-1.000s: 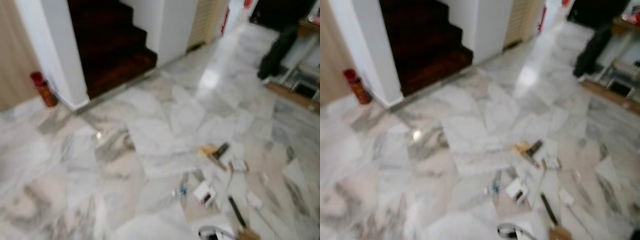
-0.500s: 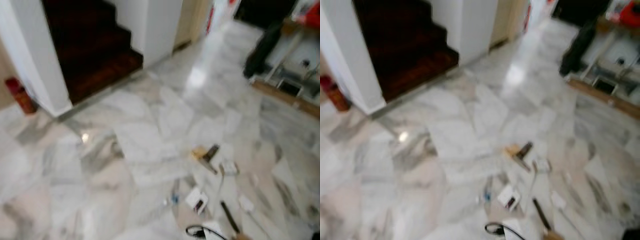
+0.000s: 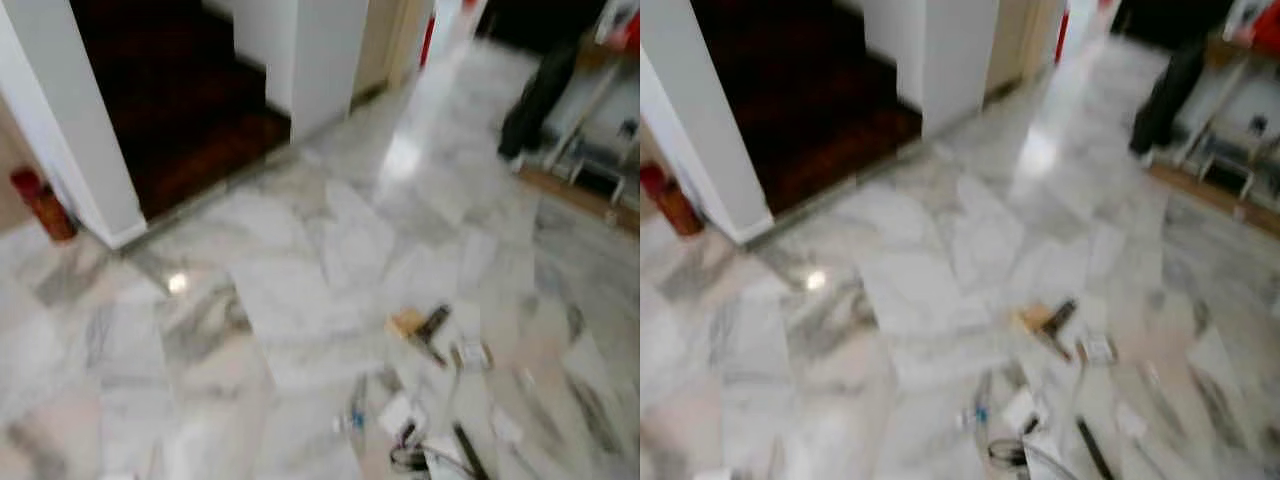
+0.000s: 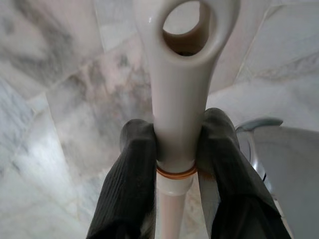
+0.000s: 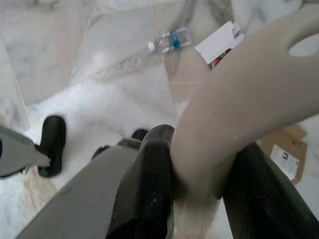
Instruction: Sweep floor
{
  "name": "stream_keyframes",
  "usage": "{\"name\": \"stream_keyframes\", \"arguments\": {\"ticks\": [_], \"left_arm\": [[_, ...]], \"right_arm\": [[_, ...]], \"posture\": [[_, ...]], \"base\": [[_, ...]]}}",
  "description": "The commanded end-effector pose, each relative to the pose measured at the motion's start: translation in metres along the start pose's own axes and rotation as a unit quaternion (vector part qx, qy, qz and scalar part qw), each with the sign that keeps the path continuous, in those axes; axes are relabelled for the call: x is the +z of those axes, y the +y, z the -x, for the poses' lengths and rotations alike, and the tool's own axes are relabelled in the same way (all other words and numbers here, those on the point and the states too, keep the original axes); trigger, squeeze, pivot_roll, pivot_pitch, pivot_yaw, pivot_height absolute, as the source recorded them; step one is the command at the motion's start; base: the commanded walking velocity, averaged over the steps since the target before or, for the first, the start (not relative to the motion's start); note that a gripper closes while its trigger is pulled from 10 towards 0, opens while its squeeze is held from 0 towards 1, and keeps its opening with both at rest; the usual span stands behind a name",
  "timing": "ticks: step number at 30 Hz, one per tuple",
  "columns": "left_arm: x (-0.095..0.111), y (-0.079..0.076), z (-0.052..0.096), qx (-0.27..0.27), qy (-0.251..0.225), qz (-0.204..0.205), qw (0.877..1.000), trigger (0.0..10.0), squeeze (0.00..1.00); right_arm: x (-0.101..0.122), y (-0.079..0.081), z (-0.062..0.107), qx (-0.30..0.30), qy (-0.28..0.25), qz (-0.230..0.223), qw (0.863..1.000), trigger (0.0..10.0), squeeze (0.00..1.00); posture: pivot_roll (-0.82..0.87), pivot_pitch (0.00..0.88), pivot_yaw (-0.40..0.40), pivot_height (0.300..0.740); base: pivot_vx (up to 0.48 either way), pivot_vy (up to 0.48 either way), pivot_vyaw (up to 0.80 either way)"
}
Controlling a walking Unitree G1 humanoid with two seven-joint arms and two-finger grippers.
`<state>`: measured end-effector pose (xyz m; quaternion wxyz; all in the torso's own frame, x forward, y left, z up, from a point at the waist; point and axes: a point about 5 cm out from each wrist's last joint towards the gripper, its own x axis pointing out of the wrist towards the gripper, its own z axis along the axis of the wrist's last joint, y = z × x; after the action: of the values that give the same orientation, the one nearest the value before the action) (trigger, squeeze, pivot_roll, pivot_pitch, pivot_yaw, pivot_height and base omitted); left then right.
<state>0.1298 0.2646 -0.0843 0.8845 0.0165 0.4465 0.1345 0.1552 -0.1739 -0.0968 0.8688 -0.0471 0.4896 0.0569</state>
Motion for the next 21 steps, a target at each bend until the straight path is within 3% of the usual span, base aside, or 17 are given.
{"name": "stream_keyframes", "arguments": {"ticks": [1, 9, 21], "left_arm": [[-0.006, 0.01, 0.002, 0.005, 0.016, -0.023, 1.0, 10.0, 0.0], [-0.002, 0.017, 0.002, 0.006, 0.011, -0.044, 0.999, 10.0, 0.0], [0.008, 0.011, -0.001, 0.006, -0.01, -0.039, 0.999, 10.0, 0.0]], "right_arm": [[-0.017, 0.006, 0.002, 0.002, 0.026, -0.034, 0.999, 10.0, 0.0], [-0.03, 0.005, 0.006, -0.004, 0.035, -0.059, 0.998, 10.0, 0.0], [-0.022, 0.01, 0.003, -0.014, 0.031, -0.065, 0.997, 10.0, 0.0]], "posture": [[0.08, 0.035, -0.02, 0.74], [0.06, 0.013, 0.013, 0.74], [0.05, 0.045, 0.0, 0.74]], "base": [[0.0, 0.0, 0.0], [0.0, 0.0, 0.0], [0.0, 0.0, 0.0]]}}
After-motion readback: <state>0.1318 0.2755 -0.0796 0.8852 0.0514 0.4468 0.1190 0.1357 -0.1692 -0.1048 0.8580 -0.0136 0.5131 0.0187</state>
